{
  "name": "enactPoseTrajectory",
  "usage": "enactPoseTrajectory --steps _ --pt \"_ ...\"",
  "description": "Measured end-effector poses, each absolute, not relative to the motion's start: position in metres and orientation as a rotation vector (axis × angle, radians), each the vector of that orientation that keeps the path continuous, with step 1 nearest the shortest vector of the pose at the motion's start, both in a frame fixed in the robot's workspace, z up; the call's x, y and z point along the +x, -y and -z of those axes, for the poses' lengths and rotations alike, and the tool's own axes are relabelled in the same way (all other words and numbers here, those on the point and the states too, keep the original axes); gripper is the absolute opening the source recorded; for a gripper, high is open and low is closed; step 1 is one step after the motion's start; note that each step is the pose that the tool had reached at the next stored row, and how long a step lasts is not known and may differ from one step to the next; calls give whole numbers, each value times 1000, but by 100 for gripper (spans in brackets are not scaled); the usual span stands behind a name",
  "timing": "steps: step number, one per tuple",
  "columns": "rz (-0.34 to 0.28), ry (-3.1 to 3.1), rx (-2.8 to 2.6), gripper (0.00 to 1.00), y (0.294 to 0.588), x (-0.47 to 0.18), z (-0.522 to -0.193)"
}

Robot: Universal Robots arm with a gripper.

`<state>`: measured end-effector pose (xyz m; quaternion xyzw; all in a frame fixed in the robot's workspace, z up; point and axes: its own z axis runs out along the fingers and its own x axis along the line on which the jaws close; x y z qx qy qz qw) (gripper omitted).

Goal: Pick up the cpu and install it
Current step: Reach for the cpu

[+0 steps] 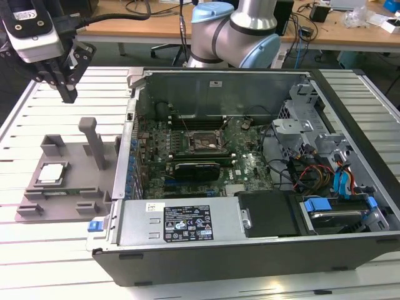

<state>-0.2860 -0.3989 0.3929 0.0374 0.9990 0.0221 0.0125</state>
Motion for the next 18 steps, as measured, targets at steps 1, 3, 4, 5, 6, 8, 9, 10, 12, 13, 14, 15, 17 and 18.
enactPoseTrajectory --steps 1,3,4,5,6,8,9,10,12,13,14,15,17,18 --pt "-69 -3114 117 11 399 -287 -393" --pt "-69 -3114 117 11 399 -290 -393" --pt "-69 -3114 117 11 399 -292 -393" --pt "-69 -3114 116 11 399 -293 -393" --pt "-69 -3114 117 11 399 -295 -393" --pt "-69 -3114 117 11 399 -299 -393" --pt "-69 -3114 117 11 399 -301 -393" --pt "-69 -3114 117 11 399 -304 -393" --pt "-69 -3114 117 11 399 -306 -393" --pt "-69 -3114 117 11 399 -309 -393" --pt "-69 -3114 117 11 399 -310 -393" --pt "-69 -3114 117 11 399 -312 -393" --pt "-69 -3114 117 11 399 -315 -393" --pt "-69 -3114 117 11 399 -317 -393"
